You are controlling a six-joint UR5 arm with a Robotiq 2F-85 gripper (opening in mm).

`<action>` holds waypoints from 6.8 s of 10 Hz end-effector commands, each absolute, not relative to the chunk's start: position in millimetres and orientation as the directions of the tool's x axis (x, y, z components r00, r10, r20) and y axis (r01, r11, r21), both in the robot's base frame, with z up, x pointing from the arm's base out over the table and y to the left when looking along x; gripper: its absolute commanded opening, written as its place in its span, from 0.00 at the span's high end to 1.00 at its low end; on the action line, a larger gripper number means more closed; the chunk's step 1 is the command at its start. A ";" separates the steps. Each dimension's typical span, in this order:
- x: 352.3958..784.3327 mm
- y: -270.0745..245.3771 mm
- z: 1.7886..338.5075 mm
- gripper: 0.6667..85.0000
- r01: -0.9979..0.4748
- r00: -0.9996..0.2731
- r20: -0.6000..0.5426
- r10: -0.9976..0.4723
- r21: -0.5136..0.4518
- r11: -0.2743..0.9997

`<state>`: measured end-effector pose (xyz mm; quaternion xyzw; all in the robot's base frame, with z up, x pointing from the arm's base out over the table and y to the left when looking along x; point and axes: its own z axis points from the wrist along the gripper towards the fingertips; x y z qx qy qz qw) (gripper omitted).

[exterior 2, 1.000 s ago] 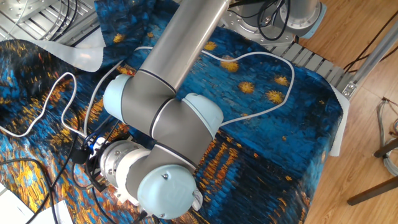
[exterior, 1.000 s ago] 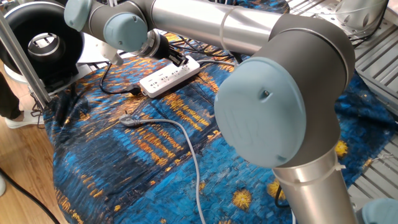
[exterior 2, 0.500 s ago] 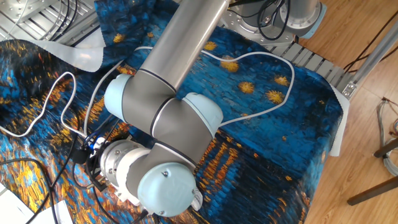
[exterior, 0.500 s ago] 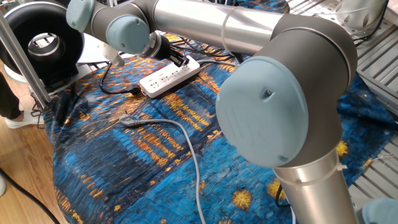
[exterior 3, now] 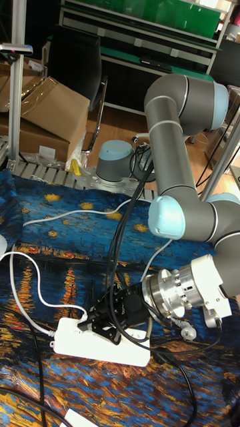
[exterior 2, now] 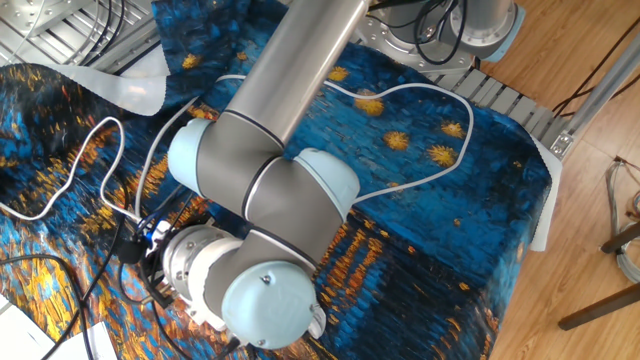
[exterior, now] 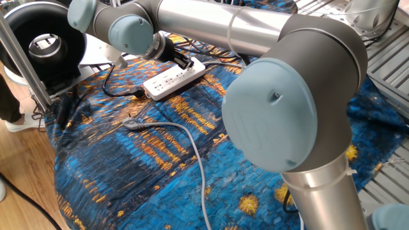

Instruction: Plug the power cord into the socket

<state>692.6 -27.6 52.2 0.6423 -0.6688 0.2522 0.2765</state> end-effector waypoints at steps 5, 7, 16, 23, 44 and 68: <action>694.0 -27.3 45.1 0.99 -0.998 -0.033 0.683 -0.730 0.012 0.056; 694.7 -27.8 42.5 0.99 -0.998 -0.038 0.683 -0.730 0.009 0.059; 696.5 -27.0 27.2 0.99 -0.998 -0.044 0.659 -0.751 0.007 0.064; 701.7 -30.8 29.0 0.99 -0.998 0.013 0.667 -0.745 0.053 0.030; 709.7 -34.5 38.9 0.47 -0.993 0.083 0.601 -0.795 0.116 -0.016; 700.1 -20.4 60.8 0.63 -0.996 0.067 0.067 -0.996 -0.047 -0.070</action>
